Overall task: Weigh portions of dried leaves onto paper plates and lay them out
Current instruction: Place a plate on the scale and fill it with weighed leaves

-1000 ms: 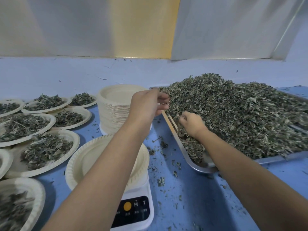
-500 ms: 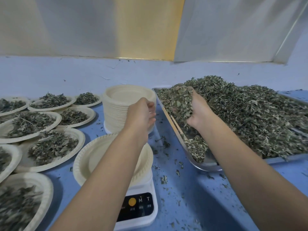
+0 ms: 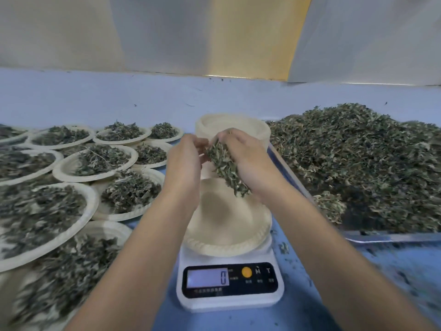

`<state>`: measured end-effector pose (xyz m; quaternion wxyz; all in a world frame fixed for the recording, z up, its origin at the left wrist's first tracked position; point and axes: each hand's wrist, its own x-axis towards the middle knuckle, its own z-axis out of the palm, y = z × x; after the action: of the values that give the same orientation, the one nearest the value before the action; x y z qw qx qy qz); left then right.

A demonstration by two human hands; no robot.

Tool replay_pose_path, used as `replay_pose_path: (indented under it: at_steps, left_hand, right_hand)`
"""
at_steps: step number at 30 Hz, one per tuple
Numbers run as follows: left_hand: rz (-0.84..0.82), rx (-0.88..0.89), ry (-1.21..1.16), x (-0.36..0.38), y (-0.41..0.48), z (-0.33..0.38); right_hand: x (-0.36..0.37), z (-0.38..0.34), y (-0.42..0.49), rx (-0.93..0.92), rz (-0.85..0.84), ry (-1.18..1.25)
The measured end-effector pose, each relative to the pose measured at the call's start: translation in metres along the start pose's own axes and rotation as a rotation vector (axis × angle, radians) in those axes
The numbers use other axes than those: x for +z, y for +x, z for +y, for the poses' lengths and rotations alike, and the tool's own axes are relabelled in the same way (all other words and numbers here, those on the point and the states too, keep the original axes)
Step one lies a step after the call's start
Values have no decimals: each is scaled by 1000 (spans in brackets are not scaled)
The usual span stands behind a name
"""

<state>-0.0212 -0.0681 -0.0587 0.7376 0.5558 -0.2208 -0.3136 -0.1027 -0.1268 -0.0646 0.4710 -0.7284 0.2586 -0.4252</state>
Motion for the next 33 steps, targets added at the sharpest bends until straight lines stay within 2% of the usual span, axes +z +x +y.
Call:
replay_pose_path:
  at_steps: [4, 11, 20, 27, 33]
  left_hand:
    - [48, 5, -36, -14, 9, 4]
    - [64, 5, -44, -19, 10, 7]
    - [52, 0, -27, -18, 6, 6]
    - [42, -4, 5, -19, 4, 5]
    - [55, -14, -10, -20, 8, 6]
  right_hand:
    - [9, 4, -7, -93, -148, -375]
    - [9, 4, -19, -147, -352, -623]
    - [5, 5, -19, -134, -461, -664]
    - [2, 5, -15, -129, -386, -649]
    - [-1, 1, -14, -119, -317, -543]
